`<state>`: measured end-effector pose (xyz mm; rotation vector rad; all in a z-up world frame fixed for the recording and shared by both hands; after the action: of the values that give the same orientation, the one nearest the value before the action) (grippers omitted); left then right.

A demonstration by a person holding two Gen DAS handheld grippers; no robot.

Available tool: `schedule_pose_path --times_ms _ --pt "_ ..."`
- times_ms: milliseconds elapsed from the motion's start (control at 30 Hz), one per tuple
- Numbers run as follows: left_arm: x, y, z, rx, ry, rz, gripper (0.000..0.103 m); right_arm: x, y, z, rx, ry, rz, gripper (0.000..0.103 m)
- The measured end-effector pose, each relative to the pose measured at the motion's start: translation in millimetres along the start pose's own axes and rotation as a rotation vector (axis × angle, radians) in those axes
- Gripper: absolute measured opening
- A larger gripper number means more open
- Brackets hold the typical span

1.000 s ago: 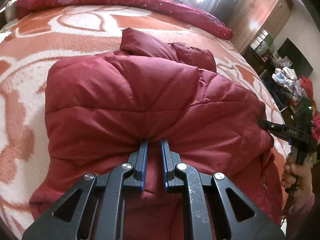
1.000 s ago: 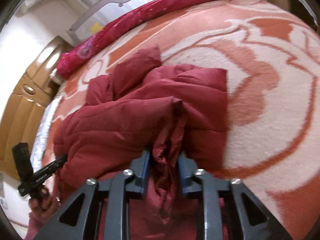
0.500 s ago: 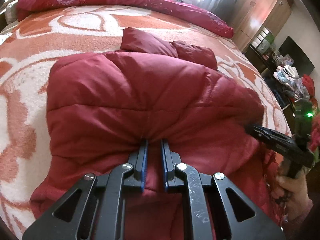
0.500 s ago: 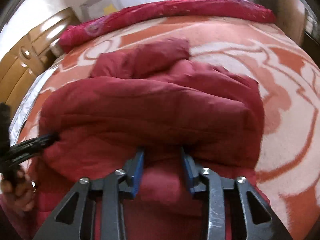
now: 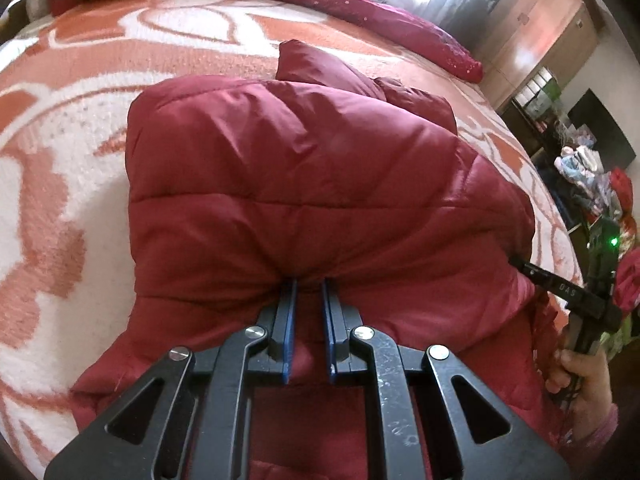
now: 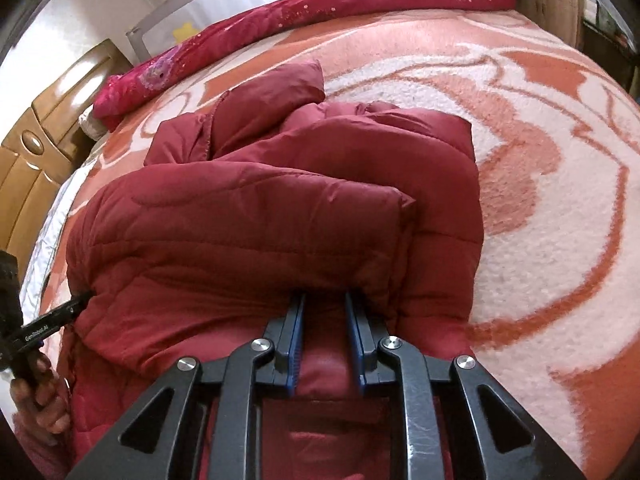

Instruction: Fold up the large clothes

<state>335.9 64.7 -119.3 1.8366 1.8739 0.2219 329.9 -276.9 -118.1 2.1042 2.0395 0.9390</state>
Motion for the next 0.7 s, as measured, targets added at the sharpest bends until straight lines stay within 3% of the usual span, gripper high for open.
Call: schedule_pose_path --times_ms 167,267,700 --pt "3.2 -0.9 2.6 0.002 -0.002 -0.001 0.01 19.1 -1.3 -25.6 -0.057 -0.041 -0.063 0.026" --pt "-0.5 -2.0 1.3 -0.003 0.014 0.009 0.01 17.2 -6.6 -9.3 0.003 -0.074 -0.097 0.026" --pt "8.0 -9.5 -21.5 0.002 0.016 -0.02 0.01 4.0 -5.7 2.9 0.021 -0.03 -0.068 0.026"
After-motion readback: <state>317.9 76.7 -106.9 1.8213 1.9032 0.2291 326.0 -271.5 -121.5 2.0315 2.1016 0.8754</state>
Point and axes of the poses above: each gripper's, at about its wrist camera, not at the fingertips, and z roughly the way its jaws point, x to its left, y to its top, the point moved 3 cm from there along z, roughly the way its jaws point, and after that the axes turned 8 degrees about y, right-handed, at the moved point
